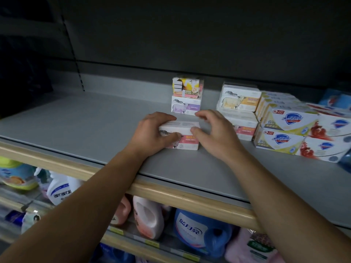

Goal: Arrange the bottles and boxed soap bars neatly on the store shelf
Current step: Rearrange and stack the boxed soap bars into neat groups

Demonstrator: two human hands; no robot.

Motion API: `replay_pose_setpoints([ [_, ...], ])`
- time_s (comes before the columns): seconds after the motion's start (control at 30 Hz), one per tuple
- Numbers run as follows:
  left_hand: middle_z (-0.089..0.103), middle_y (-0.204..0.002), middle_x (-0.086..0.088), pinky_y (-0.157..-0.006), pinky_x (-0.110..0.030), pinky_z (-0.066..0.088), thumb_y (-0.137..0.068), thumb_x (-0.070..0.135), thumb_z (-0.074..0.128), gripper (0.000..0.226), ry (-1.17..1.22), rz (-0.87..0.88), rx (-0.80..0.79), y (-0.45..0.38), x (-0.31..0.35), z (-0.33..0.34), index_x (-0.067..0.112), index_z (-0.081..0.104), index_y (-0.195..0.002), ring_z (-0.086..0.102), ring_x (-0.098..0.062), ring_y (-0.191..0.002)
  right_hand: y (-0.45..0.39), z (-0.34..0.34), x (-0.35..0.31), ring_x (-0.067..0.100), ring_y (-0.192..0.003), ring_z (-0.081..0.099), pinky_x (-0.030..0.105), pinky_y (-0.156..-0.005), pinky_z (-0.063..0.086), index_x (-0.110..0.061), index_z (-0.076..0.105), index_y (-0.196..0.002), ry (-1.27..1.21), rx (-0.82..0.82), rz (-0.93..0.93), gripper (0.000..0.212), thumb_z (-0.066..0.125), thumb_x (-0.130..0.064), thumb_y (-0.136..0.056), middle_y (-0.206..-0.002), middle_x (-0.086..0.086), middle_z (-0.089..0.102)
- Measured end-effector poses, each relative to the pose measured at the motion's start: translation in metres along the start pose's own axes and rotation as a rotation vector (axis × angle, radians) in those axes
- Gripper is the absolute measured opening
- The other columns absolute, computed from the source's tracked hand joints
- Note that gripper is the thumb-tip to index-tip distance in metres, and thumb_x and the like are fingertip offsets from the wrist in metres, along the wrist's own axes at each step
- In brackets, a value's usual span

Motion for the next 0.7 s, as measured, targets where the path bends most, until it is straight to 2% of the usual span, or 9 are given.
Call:
replay_pose_setpoints([
  [0.07, 0.067, -0.115, -0.002, -0.091, -0.024, 0.039, -0.072, 0.04, 0.072, 0.051, -0.074, 0.053, -0.008, 0.0, 0.005, 0.0, 0.012, 0.068, -0.114, 0.058, -0.02, -0.105, -0.003, -0.016, -0.008, 0.017, -0.12, 0.051, 0.029, -0.097, 0.04, -0.02, 0.057, -0.129, 0.115, 0.099, -0.058, 0.041, 0.063, -0.033, -0.09, -0.13, -0.002, 0.055],
  [0.17, 0.065, -0.12, -0.002, -0.089, -0.038, 0.047, -0.075, 0.041, 0.067, 0.053, -0.202, 0.119, -0.035, 0.002, 0.015, 0.004, 0.012, 0.066, -0.118, 0.056, -0.028, -0.106, -0.005, -0.049, -0.008, 0.028, -0.117, 0.05, 0.032, -0.093, 0.037, -0.015, 0.061, -0.125, 0.307, 0.245, -0.096, 0.039, 0.06, -0.033, -0.09, -0.125, 0.005, 0.058],
  [0.3, 0.066, -0.118, -0.006, -0.087, -0.042, 0.05, -0.077, 0.04, 0.068, 0.056, -0.289, 0.132, -0.033, 0.004, 0.023, 0.008, 0.01, 0.064, -0.123, 0.054, -0.033, -0.103, 0.0, -0.104, 0.02, 0.038, -0.114, 0.051, 0.043, -0.101, 0.037, -0.012, 0.063, -0.123, 0.56, 0.378, 0.0, 0.051, 0.047, -0.044, -0.086, -0.121, 0.014, 0.061],
  [0.37, 0.066, -0.118, -0.01, -0.089, -0.042, 0.049, -0.078, 0.038, 0.072, 0.057, -0.306, 0.111, -0.044, 0.004, 0.023, 0.01, 0.007, 0.063, -0.125, 0.054, -0.035, -0.104, 0.001, -0.126, 0.044, 0.039, -0.118, 0.05, 0.047, -0.105, 0.035, -0.012, 0.06, -0.127, 0.688, 0.345, 0.105, 0.056, 0.042, -0.048, -0.088, -0.125, 0.016, 0.06],
  [0.5, 0.065, -0.113, -0.013, -0.087, -0.044, 0.049, -0.08, 0.032, 0.077, 0.053, -0.321, 0.123, -0.084, -0.001, 0.029, 0.012, 0.005, 0.063, -0.123, 0.054, -0.036, -0.1, 0.007, -0.129, 0.084, 0.035, -0.128, 0.044, 0.046, -0.11, 0.029, -0.016, 0.047, -0.14, 0.85, 0.138, 0.242, 0.055, 0.039, -0.048, -0.096, -0.14, 0.013, 0.051],
  [0.57, 0.064, -0.113, -0.013, -0.088, -0.041, 0.048, -0.079, 0.029, 0.078, 0.051, -0.319, 0.13, -0.095, -0.006, 0.035, 0.015, 0.005, 0.063, -0.122, 0.053, -0.036, -0.099, 0.011, -0.122, 0.093, 0.034, -0.126, 0.044, 0.046, -0.11, 0.026, -0.015, 0.047, -0.138, 0.848, 0.181, 0.21, 0.051, 0.043, -0.044, -0.096, -0.136, 0.011, 0.053],
  [0.7, 0.063, -0.114, -0.013, -0.087, -0.04, 0.046, -0.08, 0.027, 0.077, 0.051, -0.3, 0.158, -0.062, -0.029, 0.057, 0.024, 0.005, 0.062, -0.123, 0.052, -0.035, -0.099, 0.013, -0.116, 0.098, 0.034, -0.115, 0.047, 0.046, -0.107, 0.027, -0.011, 0.054, -0.129, 0.817, 0.326, 0.151, 0.046, 0.048, -0.04, -0.094, -0.123, 0.012, 0.058],
])
Point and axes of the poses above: each hand's wrist, its own y-axis away from the middle knuckle, its own z-axis out of the palm, x = y × z, the point moved 3 cm from there along -y, towards the middle knuckle
